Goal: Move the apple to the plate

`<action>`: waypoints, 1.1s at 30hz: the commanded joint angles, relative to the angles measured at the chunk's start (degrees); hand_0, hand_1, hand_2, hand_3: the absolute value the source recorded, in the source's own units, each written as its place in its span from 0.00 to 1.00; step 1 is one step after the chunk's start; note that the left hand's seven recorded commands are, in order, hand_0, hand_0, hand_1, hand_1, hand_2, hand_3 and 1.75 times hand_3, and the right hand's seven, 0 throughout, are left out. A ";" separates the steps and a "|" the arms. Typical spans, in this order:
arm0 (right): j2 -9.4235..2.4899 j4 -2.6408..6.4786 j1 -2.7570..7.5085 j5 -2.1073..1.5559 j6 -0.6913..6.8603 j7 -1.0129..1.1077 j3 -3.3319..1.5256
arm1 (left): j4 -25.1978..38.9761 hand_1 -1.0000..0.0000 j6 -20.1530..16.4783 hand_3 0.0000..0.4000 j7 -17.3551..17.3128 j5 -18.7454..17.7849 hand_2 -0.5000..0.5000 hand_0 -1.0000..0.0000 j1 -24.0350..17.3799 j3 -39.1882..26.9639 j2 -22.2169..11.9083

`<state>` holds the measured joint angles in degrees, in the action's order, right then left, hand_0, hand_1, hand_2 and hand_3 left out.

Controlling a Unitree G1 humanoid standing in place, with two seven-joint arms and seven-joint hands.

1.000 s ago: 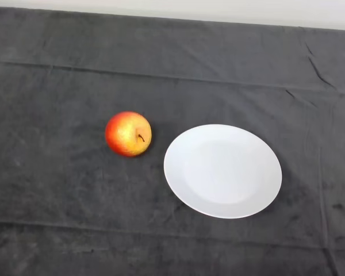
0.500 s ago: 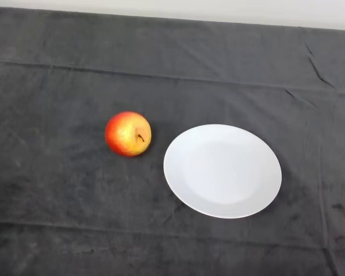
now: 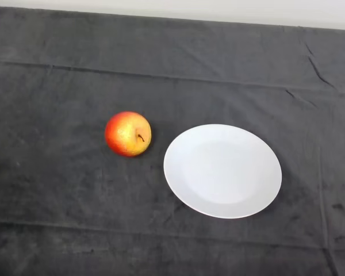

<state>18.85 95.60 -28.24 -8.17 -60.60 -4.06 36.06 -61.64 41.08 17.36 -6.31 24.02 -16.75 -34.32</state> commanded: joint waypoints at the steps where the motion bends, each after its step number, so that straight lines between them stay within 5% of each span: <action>1: -4.71 5.45 5.69 -0.56 5.27 -0.37 0.92 | 3.09 1.00 0.89 0.00 -0.15 1.21 0.50 1.00 1.22 1.32 1.57; 15: -4.75 5.26 5.75 -0.61 5.39 -0.39 0.86 | 10.51 1.00 -1.84 0.00 -3.18 2.79 0.50 1.00 1.45 4.10 3.57; 33: -4.81 5.00 5.83 -0.71 5.55 -0.40 0.73 | 14.94 1.00 -5.47 0.00 -2.99 7.83 0.50 1.00 4.30 9.63 8.86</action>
<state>18.85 95.45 -28.27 -7.97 -60.61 -4.06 36.04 -49.54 36.04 14.53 0.50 26.19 -8.46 -25.82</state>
